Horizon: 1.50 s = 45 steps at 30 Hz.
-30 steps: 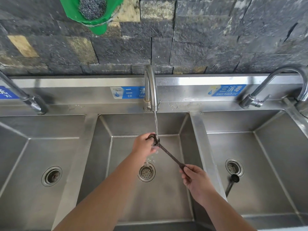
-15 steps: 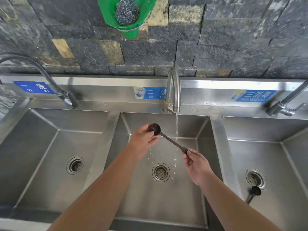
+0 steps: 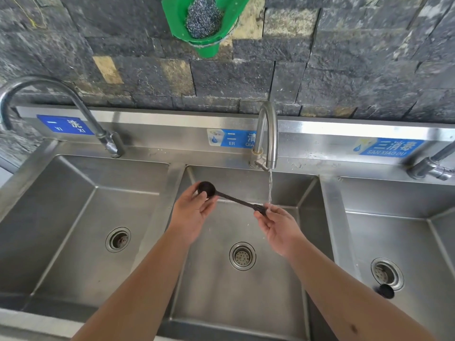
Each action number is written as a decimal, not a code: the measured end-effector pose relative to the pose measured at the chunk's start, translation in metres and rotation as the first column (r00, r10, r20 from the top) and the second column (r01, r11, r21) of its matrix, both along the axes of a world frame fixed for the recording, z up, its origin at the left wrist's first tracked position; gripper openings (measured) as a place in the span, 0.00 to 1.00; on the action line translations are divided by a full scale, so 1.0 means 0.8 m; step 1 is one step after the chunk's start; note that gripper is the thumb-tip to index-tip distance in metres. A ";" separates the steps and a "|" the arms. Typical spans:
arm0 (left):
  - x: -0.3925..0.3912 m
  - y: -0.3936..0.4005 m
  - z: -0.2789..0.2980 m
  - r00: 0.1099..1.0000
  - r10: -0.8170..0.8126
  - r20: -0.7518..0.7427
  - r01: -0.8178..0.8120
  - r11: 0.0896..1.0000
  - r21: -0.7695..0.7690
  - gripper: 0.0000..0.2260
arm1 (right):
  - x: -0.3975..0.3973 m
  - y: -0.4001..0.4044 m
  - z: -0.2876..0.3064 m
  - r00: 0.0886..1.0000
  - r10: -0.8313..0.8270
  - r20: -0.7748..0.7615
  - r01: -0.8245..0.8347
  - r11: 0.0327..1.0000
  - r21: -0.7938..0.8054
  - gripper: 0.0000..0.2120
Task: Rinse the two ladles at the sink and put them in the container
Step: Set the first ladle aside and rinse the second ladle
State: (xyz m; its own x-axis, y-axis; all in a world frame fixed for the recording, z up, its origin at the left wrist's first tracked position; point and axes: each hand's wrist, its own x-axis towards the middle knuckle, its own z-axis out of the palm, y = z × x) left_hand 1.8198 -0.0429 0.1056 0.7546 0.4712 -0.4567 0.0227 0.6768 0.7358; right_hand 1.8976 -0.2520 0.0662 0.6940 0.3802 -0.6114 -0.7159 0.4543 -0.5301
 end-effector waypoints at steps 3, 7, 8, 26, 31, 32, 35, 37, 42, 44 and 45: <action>0.004 -0.012 -0.009 1.000 -0.004 -0.014 0.004 1.000 -0.031 0.16 | 0.001 -0.019 0.009 0.999 -0.029 0.016 0.029 1.000 0.003 0.10; 0.018 -0.044 -0.022 0.998 -0.067 -0.007 0.066 0.995 -0.071 0.17 | 0.000 -0.066 0.016 0.996 -0.065 0.061 0.066 0.998 -0.010 0.09; 0.022 -0.052 -0.024 0.996 -0.088 -0.003 0.088 0.993 -0.084 0.17 | 0.000 -0.079 0.017 0.995 -0.072 0.074 0.073 0.997 -0.020 0.09; 0.070 -0.134 -0.030 0.951 -0.299 -0.073 0.287 0.947 -0.146 0.17 | -0.038 -0.168 0.060 0.933 -0.271 0.236 0.280 0.960 -0.004 0.15; 0.069 -0.142 -0.024 0.936 -0.340 -0.091 0.317 0.927 -0.200 0.04 | -0.076 -0.147 0.082 0.771 0.089 0.630 0.173 0.924 -0.341 0.19; 0.068 -0.143 -0.023 0.933 -0.351 -0.082 0.330 0.923 -0.198 0.04 | -0.084 -0.143 0.083 0.714 0.166 0.680 0.157 0.909 -0.386 0.19; 0.066 -0.143 -0.023 0.937 -0.344 -0.065 0.327 0.926 -0.190 0.05 | -0.104 -0.135 0.078 0.602 0.302 0.739 0.132 0.876 -0.465 0.15; 0.065 -0.142 -0.021 0.942 -0.331 -0.056 0.313 0.926 -0.210 0.07 | -0.111 -0.133 0.068 0.568 0.350 0.745 0.174 0.833 -0.524 0.15; 0.067 -0.140 -0.012 0.934 -0.355 -0.039 0.337 0.912 -0.233 0.11 | -0.114 -0.126 0.043 0.649 0.205 0.733 0.280 0.831 -0.481 0.25; 0.070 -0.138 -0.009 0.914 -0.404 -0.047 0.391 0.904 -0.174 0.10 | -0.114 -0.126 0.033 0.705 0.153 0.692 0.302 0.818 -0.489 0.27; 0.071 -0.138 -0.007 0.904 -0.424 -0.049 0.413 0.898 -0.151 0.09 | -0.114 -0.126 0.027 0.744 0.124 0.657 0.300 0.817 -0.493 0.26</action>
